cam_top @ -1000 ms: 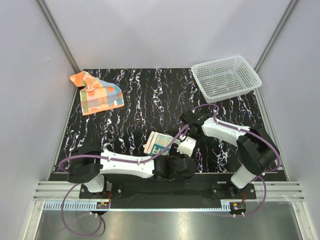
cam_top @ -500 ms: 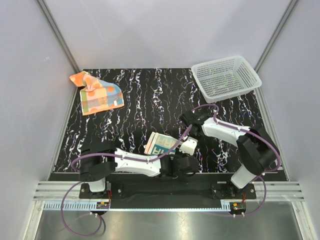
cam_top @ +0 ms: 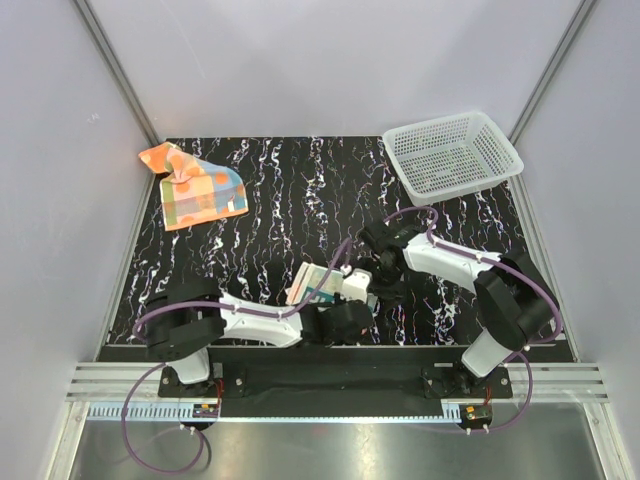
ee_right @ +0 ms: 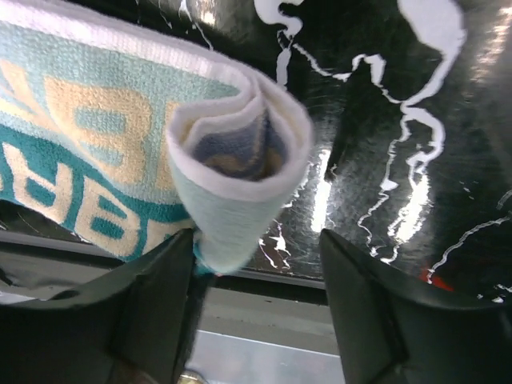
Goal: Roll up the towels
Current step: Roll the towel
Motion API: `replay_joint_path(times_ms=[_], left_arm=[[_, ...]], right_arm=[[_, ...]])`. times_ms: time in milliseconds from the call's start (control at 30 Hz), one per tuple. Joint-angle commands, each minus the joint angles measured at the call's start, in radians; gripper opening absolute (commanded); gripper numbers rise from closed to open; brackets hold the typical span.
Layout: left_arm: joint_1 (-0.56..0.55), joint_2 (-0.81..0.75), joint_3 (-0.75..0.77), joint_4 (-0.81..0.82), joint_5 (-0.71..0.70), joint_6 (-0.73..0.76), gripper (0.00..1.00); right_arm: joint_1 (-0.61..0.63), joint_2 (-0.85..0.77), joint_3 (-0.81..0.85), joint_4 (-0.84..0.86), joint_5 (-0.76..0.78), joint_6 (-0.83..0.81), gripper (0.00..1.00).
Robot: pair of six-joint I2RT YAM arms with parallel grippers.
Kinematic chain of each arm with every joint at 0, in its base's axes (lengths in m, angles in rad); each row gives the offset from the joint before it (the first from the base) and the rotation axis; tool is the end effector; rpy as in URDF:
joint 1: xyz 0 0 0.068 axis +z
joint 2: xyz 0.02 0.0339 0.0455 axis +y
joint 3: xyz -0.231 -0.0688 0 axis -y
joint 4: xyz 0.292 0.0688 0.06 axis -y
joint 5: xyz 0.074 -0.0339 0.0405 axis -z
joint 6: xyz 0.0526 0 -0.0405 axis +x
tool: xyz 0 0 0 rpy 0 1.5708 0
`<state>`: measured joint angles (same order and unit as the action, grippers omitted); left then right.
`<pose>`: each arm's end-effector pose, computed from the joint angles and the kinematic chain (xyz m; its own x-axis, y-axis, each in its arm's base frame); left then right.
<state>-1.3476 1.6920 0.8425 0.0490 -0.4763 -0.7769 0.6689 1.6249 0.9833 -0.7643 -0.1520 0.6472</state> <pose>0.1054 -0.3554 0.0765 -0.6713 0.1429 -0.7273 0.4562 0.8530 -0.2535 0.2485 0.2066 0.0932 -0.9987 -0.0297 -0.0409 -0.0380 0.9752 0.2181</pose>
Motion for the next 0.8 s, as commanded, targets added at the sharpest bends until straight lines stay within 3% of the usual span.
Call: replay_joint_path(times_ms=[0, 167, 300, 433, 567, 767], left_arm=[[0.036, -0.066, -0.071, 0.118, 0.085, -0.065, 0.00], [0.060, -0.098, -0.124, 0.169, 0.136, -0.111, 0.00], [0.108, -0.115, -0.197, 0.270, 0.220, -0.179, 0.00], [0.160, -0.124, -0.285, 0.389, 0.304, -0.245, 0.00], [0.200, -0.133, -0.289, 0.328, 0.314, -0.314, 0.00], [0.246, -0.127, -0.319, 0.399, 0.416, -0.396, 0.00]], right_arm=[[0.003, -0.023, 0.070, -0.067, 0.084, 0.005, 0.72], [-0.048, -0.097, 0.088, -0.081, 0.196, 0.048, 0.75], [-0.117, -0.256, 0.005, 0.015, 0.155, 0.075, 0.74], [-0.130, -0.417, -0.173, 0.245, -0.015, 0.094, 0.70], [-0.130, -0.549, -0.366, 0.472, -0.133, 0.187, 0.65], [-0.130, -0.496, -0.557, 0.753, -0.211, 0.278, 0.64]])
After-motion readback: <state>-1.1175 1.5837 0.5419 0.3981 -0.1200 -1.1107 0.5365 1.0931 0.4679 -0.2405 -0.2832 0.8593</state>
